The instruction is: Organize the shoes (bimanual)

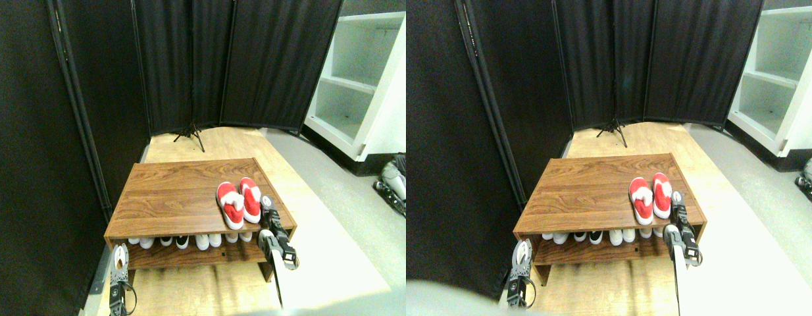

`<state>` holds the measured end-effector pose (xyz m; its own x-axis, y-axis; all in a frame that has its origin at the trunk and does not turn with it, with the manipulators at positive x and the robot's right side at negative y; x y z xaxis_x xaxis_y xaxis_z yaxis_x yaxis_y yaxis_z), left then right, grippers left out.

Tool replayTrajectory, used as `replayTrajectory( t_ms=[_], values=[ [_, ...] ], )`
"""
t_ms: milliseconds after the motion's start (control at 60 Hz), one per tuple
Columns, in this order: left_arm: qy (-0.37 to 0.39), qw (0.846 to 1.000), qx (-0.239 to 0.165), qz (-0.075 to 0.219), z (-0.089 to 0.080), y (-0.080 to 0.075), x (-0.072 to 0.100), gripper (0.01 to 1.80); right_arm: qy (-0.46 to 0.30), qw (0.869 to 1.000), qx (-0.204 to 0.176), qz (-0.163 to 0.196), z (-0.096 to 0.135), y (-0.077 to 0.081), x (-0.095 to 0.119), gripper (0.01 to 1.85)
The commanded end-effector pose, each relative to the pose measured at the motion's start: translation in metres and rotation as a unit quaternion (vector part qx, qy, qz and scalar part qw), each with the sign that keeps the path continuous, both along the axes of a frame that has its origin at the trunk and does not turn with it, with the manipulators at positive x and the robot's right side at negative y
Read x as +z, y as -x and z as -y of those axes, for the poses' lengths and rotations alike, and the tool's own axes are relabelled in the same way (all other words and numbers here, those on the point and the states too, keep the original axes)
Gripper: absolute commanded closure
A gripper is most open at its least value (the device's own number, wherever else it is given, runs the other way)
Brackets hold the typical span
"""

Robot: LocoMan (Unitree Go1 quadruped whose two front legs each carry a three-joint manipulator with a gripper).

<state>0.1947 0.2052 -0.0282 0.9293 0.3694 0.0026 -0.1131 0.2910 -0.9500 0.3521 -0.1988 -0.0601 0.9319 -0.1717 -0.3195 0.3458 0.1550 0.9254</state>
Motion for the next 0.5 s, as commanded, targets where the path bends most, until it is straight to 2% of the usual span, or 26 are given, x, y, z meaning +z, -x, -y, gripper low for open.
replayTrajectory(
  t_ms=[17, 167, 500],
  values=[
    [-0.003, 1.000, 0.001, 0.028, 0.0006, -0.0024, 0.0079, 1.80, 0.005, 0.999, 0.023, -0.021, -0.0108, 0.0027, -0.0080, 1.85],
    [0.003, 1.000, 0.003, 0.029, 0.0001, -0.0038, 0.0073, 1.80, 0.007, 0.999, 0.027, -0.026, -0.0149, 0.0046, -0.0095, 1.85],
    [0.004, 1.000, -0.006, 0.029, 0.0039, -0.0074, 0.0085, 1.80, 0.002, 0.999, 0.040, -0.009, -0.0155, 0.0127, -0.0105, 1.85]
  ],
)
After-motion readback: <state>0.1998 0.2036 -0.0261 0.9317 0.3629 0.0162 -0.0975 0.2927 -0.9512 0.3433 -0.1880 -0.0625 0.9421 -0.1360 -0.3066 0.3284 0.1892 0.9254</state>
